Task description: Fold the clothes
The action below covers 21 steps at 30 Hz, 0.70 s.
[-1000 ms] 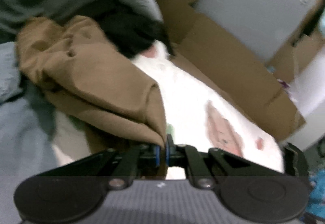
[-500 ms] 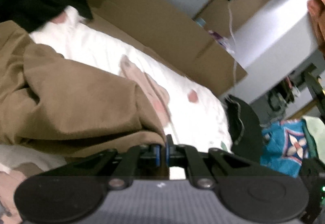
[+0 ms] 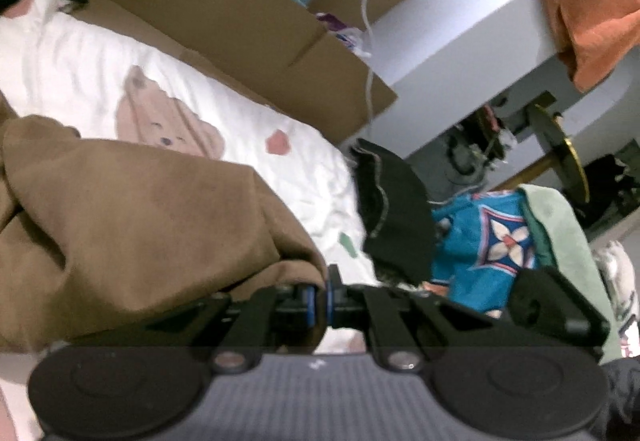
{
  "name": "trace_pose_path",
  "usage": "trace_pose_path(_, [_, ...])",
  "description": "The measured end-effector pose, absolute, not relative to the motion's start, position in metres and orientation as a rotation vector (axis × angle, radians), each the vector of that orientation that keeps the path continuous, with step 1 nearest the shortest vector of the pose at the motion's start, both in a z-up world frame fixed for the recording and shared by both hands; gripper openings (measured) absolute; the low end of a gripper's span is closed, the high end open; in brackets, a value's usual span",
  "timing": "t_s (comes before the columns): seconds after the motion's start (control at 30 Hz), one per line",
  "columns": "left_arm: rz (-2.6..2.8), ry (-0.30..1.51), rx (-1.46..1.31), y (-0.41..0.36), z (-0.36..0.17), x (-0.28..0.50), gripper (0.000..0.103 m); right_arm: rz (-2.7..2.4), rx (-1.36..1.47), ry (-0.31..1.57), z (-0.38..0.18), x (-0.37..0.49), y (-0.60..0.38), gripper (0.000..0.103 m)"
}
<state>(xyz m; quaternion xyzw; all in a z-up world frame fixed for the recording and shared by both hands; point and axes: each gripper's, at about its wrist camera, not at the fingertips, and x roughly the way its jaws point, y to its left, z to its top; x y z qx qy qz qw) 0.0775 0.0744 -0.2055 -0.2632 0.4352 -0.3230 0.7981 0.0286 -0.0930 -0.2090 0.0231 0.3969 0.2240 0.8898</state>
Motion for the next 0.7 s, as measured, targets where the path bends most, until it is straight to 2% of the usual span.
trace_pose_path(0.03, [-0.708,0.935,-0.573,0.071,-0.205,0.079,0.005,0.471,0.049,0.824,-0.209,0.029,-0.092,0.057])
trace_pose_path(0.07, [-0.717,0.935,-0.572,0.068,-0.205,0.079,0.005,0.471,0.058,0.822,-0.209,0.030,-0.093,0.049])
trace_pose_path(0.13, [-0.723,0.938,-0.559,0.064,-0.204,0.080,0.006,0.466,0.082,0.820,-0.210,0.032,-0.097,0.018])
trace_pose_path(0.23, [-0.710,0.951,-0.562,0.060,-0.207,0.084,0.007,0.447,0.113,0.826,-0.212,0.035,-0.105,0.013])
trace_pose_path(0.33, [-0.688,0.967,-0.611,0.067,-0.207,0.091,0.014,0.400,0.121,0.826,-0.216,0.036,-0.116,0.011])
trace_pose_path(0.5, [-0.617,0.958,-0.654,0.090,-0.209,0.097,0.018,0.324,0.147,0.855,-0.225,0.042,-0.135,0.011])
trace_pose_path(0.57, [-0.551,0.940,-0.650,0.103,-0.210,0.098,0.034,0.300,0.141,0.866,-0.230,0.041,-0.141,0.010])
trace_pose_path(0.6, [-0.512,0.924,-0.643,0.111,-0.209,0.097,0.049,0.289,0.137,0.871,-0.232,0.041,-0.143,0.010])
trace_pose_path(0.63, [-0.472,0.908,-0.631,0.119,-0.209,0.097,0.055,0.277,0.134,0.877,-0.234,0.041,-0.146,0.010])
trace_pose_path(0.7, [-0.393,0.875,-0.581,0.134,-0.210,0.098,0.055,0.276,0.106,0.896,-0.238,0.037,-0.145,0.010])
